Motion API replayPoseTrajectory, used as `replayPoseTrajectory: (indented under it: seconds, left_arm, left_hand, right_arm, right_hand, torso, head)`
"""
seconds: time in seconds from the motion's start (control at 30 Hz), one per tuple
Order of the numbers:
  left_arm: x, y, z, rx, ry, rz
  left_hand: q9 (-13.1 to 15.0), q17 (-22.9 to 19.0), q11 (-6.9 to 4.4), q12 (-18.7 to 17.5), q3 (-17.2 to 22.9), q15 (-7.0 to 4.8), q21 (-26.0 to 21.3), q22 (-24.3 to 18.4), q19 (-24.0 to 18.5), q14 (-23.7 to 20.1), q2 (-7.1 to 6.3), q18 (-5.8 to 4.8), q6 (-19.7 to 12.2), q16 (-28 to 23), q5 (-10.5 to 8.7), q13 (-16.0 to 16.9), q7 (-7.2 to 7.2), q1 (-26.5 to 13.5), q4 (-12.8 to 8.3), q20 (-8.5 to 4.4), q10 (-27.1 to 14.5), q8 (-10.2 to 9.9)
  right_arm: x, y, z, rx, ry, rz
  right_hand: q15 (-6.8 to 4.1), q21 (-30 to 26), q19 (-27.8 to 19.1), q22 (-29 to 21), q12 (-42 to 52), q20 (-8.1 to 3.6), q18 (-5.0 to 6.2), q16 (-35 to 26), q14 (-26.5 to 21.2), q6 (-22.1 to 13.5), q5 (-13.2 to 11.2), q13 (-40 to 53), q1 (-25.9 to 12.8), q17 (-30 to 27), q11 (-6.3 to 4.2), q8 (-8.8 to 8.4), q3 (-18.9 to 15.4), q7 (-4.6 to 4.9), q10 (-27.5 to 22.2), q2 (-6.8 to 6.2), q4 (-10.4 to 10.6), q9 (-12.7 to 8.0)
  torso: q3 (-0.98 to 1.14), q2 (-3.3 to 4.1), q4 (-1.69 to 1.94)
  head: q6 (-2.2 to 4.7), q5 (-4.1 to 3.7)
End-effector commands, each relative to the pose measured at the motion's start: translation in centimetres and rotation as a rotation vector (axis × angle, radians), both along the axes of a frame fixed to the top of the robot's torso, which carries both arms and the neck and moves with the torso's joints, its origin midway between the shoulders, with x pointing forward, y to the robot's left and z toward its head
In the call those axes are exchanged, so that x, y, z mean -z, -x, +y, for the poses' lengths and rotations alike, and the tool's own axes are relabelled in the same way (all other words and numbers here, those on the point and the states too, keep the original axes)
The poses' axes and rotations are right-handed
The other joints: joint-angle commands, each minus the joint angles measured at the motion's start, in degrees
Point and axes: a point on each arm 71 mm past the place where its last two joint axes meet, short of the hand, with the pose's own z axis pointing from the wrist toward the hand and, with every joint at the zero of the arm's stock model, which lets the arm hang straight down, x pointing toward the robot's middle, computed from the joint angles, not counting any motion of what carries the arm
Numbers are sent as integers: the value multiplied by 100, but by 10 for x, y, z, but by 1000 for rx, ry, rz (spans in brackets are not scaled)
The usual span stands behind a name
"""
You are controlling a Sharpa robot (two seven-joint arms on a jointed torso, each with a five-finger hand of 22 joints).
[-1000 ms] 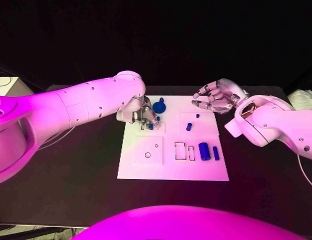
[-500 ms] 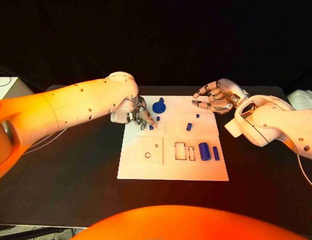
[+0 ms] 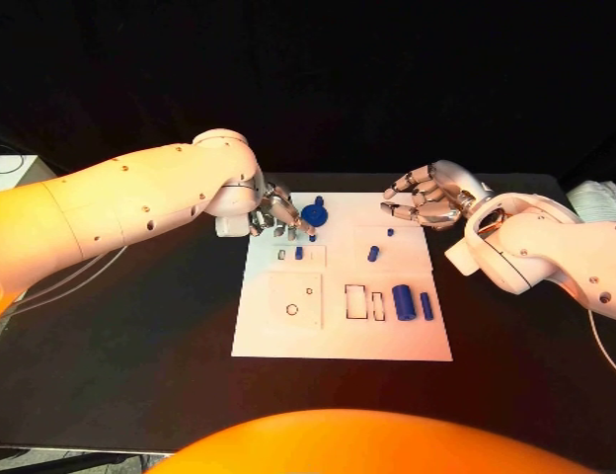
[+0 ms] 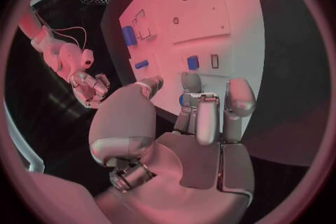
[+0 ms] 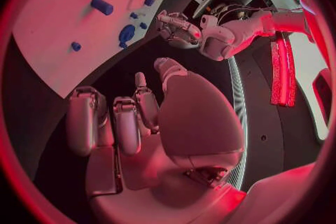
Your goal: Assemble the parts on the task board
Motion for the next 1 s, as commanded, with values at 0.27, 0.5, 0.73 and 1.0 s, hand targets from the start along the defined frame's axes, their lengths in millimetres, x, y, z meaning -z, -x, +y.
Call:
replayPoseTrajectory:
  seconds: [0.27, 0.5, 0.73, 1.0]
  left_arm:
    - [-15, -23, 31, -137, 86, -144]
    - [-16, -39, 41, -167, 53, -211]
    - [-13, -49, 39, -166, 16, -237]
    - [-5, -55, 36, -158, -31, -202]
  left_hand:
    - [-752, -177, 291, -326, -115, 273, -246, -354, -266, -80, 77, 112, -469, -235, 55, -351, 321, 738, -3, 222, -416, -790]
    - [-835, -98, 281, -316, -163, 270, -218, -300, -215, -39, 47, 104, -430, -192, 48, -368, 307, 792, 9, 230, -388, -807]
    - [-865, -51, 268, -312, -192, 261, -200, -268, -185, -14, 46, 98, -363, -165, 45, -378, 290, 794, 16, 227, -370, -782]
    - [-882, -14, 264, -311, -212, 258, -194, -257, -175, 3, 46, 95, -350, -146, 40, -383, 285, 775, 24, 226, -365, -781]
  right_arm:
    - [0, 1, -2, -11, 7, -8]
    - [0, 1, -2, -12, 7, -8]
    - [0, 2, -1, -16, 11, -12]
    - [0, 2, 0, -19, 9, -12]
  right_hand:
    - [-36, -20, 158, 858, 15, -22, 111, -27, 512, -41, 15, 271, 0, 1149, -15, 28, 26, -5, -17, -40, -3, -5]
    - [-36, -20, 158, 858, 15, -22, 111, -27, 512, -41, 15, 271, 0, 1149, -15, 28, 26, -5, -17, -40, -3, -5]
    - [-36, -20, 158, 858, 15, -22, 111, -27, 512, -41, 15, 271, 0, 1149, -15, 28, 26, -5, -17, -40, -3, -5]
    - [-36, -20, 158, 858, 15, -22, 111, -27, 512, -41, 15, 271, 0, 1149, -15, 28, 26, -5, -17, -40, -3, -5]
  torso:
    - [5, 22, 13]
    - [-2, 42, -11]
    - [-13, 89, -21]
    - [-23, 133, -26]
  head:
    - [181, 26]
    - [225, 55]
    - [279, 74]
    - [302, 97]
